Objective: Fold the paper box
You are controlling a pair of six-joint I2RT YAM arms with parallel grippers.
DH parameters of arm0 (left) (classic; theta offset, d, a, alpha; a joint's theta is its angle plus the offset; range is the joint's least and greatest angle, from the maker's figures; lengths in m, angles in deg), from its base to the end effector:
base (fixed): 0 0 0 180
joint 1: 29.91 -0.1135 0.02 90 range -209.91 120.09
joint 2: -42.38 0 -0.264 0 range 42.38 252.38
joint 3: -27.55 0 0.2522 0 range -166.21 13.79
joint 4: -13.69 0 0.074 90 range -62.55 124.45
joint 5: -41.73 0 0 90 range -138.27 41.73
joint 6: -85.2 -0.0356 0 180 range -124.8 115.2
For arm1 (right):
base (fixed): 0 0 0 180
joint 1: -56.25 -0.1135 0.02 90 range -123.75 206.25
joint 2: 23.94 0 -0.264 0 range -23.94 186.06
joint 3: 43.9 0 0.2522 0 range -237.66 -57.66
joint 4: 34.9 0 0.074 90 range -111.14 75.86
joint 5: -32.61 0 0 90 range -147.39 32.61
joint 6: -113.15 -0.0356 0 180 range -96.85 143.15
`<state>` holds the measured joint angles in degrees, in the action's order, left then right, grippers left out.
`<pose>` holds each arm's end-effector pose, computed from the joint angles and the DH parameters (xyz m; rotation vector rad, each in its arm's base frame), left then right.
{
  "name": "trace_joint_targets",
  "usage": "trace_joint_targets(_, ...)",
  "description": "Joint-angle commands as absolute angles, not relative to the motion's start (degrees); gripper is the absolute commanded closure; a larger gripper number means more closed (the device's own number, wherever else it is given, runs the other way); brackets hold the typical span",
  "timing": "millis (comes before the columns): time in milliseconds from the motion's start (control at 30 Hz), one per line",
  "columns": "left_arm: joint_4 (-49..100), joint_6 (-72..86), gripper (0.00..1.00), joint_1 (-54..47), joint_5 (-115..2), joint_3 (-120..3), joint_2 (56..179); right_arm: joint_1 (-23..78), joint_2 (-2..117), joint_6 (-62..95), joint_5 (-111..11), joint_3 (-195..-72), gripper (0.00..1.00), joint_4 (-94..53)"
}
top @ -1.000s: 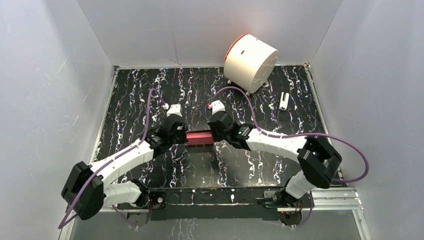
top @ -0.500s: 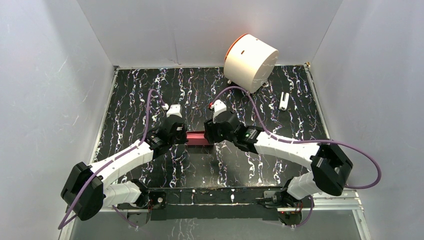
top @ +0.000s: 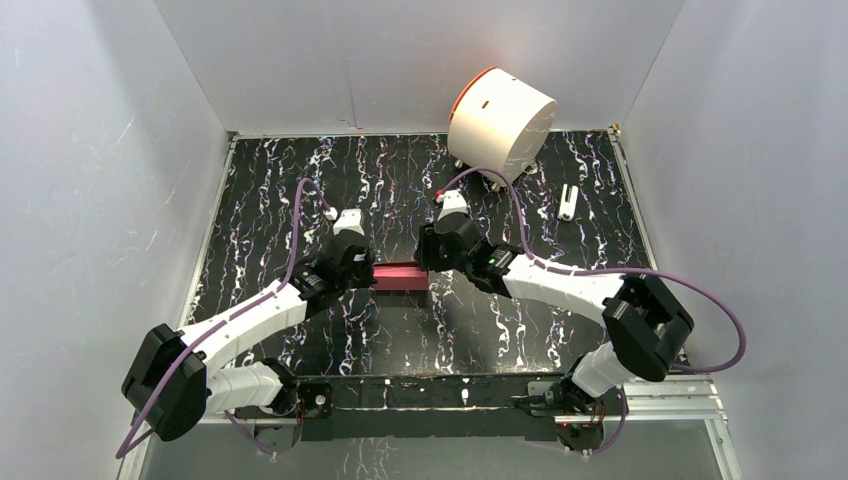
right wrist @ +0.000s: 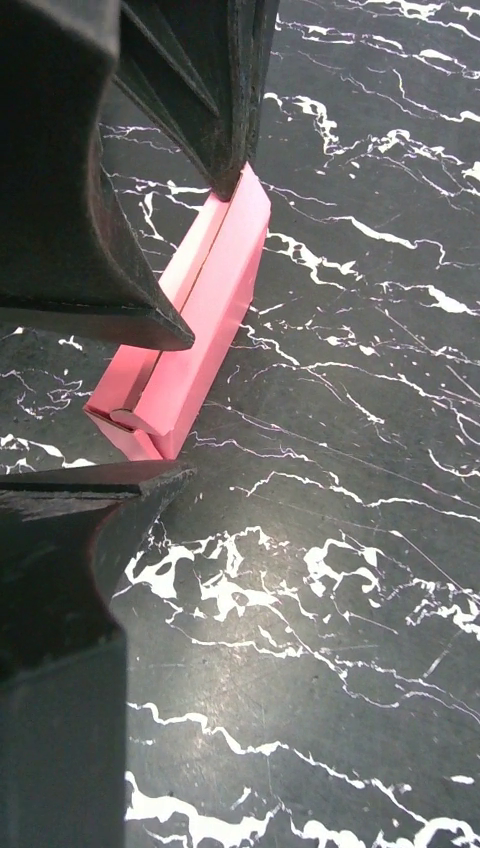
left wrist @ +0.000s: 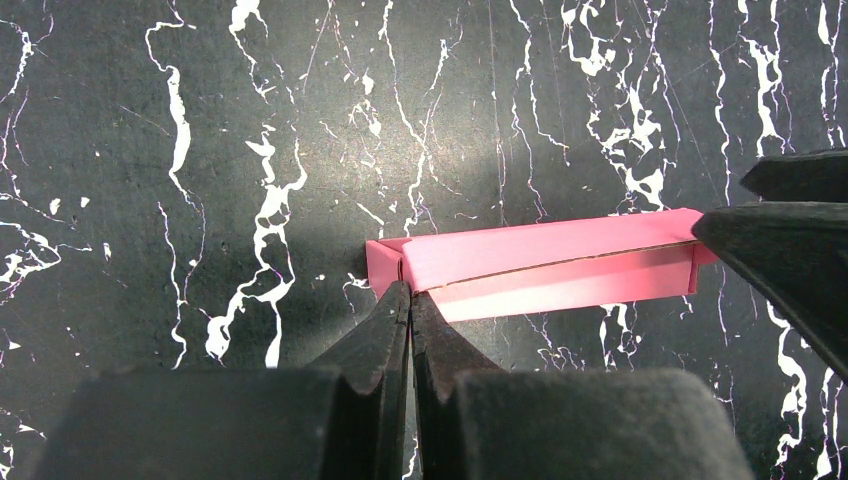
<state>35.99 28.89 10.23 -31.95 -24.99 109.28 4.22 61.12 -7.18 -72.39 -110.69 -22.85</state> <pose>0.1957 -0.1519 0.2292 -0.0345 2.2110 -0.4126 0.2105 0.2547 0.2427 -0.2430 2.1226 0.5935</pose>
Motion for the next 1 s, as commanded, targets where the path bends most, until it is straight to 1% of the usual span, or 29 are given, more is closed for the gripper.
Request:
trace_joint_targets(0, 42.39, 29.30, 1.00, 11.32, -34.47, -22.24, 110.80, 4.17, 62.53, -10.02, -71.63, -110.18, 0.50, -26.77)
trace_joint_targets(67, 42.35, 29.40, 1.00, 11.37, -34.38, -22.24, 111.00, 4.20, 62.88, -10.08, -69.89, -108.62, 0.52, -27.48)
trace_joint_targets(200, 41.77, 30.09, 1.00, 11.39, -34.21, -22.20, 111.11, 4.05, 62.69, -9.64, -67.19, -103.42, 0.52, -31.41)
trace_joint_targets(400, 40.43, 31.37, 1.00, 11.33, -34.49, -21.83, 111.29, 2.76, 63.99, -8.27, -67.63, -96.85, 0.52, -36.94)
trace_joint_targets(533, 39.96, 33.50, 1.00, 11.35, -34.06, -20.67, 109.56, 2.34, 63.96, -8.14, -69.08, -93.65, 0.54, -40.76)
trace_joint_targets(567, 39.84, 34.11, 0.99, 11.38, -33.83, -20.28, 108.62, 2.21, 63.96, -8.14, -69.49, -93.13, 0.54, -41.22)
trace_joint_targets(633, 39.64, 35.71, 0.93, 11.35, -33.29, -19.47, 106.51, 2.13, 63.87, -8.10, -70.50, -92.19, 0.56, -41.97)
trace_joint_targets(700, 39.47, 37.75, 0.84, 11.31, -32.74, -18.61, 103.87, 1.82, 63.72, -7.99, -71.51, -90.90, 0.57, -43.62)
trace_joint_targets(800, 39.14, 41.19, 0.76, 11.22, -32.26, -17.02, 99.19, 1.34, 63.70, -8.05, -72.84, -89.29, 0.58, -45.48)
trace_joint_targets(900, 39.50, 45.30, 0.60, 11.12, -31.76, -15.58, 93.97, 0.52, 63.97, -7.77, -74.15, -88.46, 0.59, -46.96)
trace_joint_targets(967, 38.54, 48.93, 0.52, 11.03, -32.80, -14.02, 90.76, -0.23, 64.53, -7.17, -74.78, -88.59, 0.59, -47.53)
